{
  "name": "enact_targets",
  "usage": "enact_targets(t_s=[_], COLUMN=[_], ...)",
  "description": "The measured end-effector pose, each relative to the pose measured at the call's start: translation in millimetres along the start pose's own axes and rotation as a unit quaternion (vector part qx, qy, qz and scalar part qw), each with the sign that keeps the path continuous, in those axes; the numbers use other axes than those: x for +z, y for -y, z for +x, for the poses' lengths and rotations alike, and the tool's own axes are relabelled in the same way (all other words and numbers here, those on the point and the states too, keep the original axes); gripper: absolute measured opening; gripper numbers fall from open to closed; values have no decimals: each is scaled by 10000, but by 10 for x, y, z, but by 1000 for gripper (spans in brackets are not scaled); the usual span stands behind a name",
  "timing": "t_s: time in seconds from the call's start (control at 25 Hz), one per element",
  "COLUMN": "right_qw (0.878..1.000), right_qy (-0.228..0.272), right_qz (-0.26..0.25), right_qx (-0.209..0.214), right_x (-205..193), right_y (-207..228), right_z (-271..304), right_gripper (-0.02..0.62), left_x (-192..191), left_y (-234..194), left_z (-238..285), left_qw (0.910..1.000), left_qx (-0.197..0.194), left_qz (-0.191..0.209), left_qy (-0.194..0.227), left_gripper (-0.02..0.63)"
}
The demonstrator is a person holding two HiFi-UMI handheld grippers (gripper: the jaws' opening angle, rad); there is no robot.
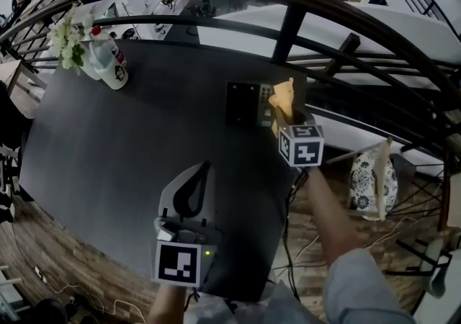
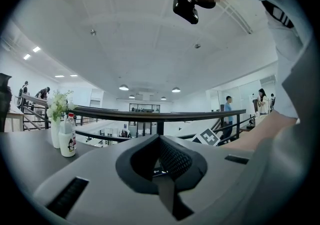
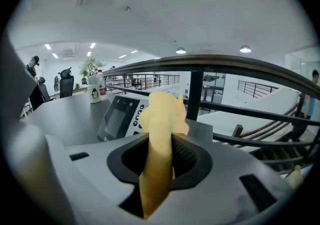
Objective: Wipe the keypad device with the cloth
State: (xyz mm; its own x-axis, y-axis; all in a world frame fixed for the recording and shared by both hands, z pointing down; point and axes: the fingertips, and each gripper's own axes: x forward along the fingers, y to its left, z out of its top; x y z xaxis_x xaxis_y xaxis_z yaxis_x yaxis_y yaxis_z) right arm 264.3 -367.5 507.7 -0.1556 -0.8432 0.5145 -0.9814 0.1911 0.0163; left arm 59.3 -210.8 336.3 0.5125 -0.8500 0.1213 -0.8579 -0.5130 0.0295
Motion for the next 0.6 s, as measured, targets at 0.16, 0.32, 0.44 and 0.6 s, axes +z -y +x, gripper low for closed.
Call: enact_targets(t_s=[0.16,0.32,0.44,0.6], right_qw=[9999,9997,9994,9989], right_qy=[-113,-206,-270,-337], right_qz=[43,130,191,267], right_qx=[-24,-72,-130,-172], right_x=[-174,-306,-370,-439], right_y=[-65,-147,-189,-246], right_z=[-25,-62,-84,-128], right_gripper=[104,104,104,104], left_x=[-20,-33,-26,-38], left_y=[21,42,39,47], left_z=[2,-19,-33,-72], left_qw=[10000,10000,10000,9999], left_qx=[-43,-78,-91,-111], left_qz=[19,10,-1,-14], left_qy=[-18,-33,-5,-23], left_gripper=[6,6,6,6])
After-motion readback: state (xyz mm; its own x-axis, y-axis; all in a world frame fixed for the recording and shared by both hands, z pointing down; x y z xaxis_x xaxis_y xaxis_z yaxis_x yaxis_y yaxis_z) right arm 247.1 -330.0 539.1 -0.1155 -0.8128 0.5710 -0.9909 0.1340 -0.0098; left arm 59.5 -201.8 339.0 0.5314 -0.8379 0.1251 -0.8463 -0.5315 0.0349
